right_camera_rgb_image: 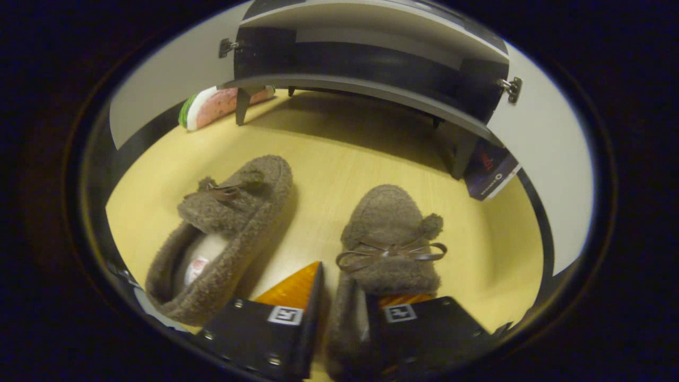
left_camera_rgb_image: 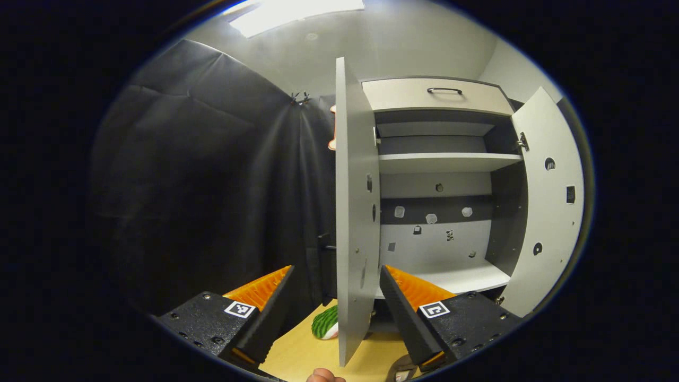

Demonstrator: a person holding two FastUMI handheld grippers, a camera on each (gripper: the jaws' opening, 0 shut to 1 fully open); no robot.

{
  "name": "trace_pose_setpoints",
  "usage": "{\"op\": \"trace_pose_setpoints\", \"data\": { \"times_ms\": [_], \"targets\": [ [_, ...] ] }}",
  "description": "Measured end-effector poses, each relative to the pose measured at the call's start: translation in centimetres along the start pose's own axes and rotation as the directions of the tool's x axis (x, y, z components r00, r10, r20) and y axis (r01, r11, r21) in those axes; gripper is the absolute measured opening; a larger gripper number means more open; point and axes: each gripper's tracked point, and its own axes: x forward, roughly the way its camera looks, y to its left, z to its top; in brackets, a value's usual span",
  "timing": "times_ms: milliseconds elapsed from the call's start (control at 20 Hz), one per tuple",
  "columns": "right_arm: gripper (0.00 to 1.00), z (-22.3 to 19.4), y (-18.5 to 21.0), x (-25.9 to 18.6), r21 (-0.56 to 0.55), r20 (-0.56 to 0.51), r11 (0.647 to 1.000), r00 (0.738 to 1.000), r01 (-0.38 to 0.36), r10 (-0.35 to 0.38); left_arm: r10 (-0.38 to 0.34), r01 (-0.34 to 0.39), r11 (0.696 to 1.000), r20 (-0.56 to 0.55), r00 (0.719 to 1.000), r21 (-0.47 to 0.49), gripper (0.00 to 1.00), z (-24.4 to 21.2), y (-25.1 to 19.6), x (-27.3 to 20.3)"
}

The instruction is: Grab one shoe with the right hand and put it into the shoe cabinet, grab the other shoe with the left hand and put it into the shoe cabinet; then close the right door with the right hand and the left door with the left hand.

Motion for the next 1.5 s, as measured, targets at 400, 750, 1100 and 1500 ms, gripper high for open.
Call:
{"op": "trace_pose_setpoints", "data": {
  "times_ms": [400,750,1100,1500],
  "targets": [
    [0.02,1.4,-0.9,-1.0,0.047,0.027,0.999,1.0,-0.006,0.005,-0.003,0.003,1.0,-0.006,1.0,-0.024,0.96,-0.3,-0.4,0.2],
    [0.02,8.2,-3.0,-7.2,0.093,0.205,0.995,0.979,-0.038,0.018,-0.041,0.04,0.999,-0.004,0.999,-0.031,0.96,-0.6,-1.8,0.4],
    [0.02,23.5,-5.8,-15.8,0.113,0.503,0.991,0.864,-0.068,0.002,-0.042,0.042,0.998,-0.004,0.999,-0.039,0.96,-0.8,-1.7,0.3],
    [0.01,40.9,-9.7,-19.2,0.125,0.699,0.991,0.713,-0.04,-0.06,-0.014,0.014,0.999,-0.002,1.0,-0.041,0.96,-1.0,-0.7,-0.1]
  ]
}}
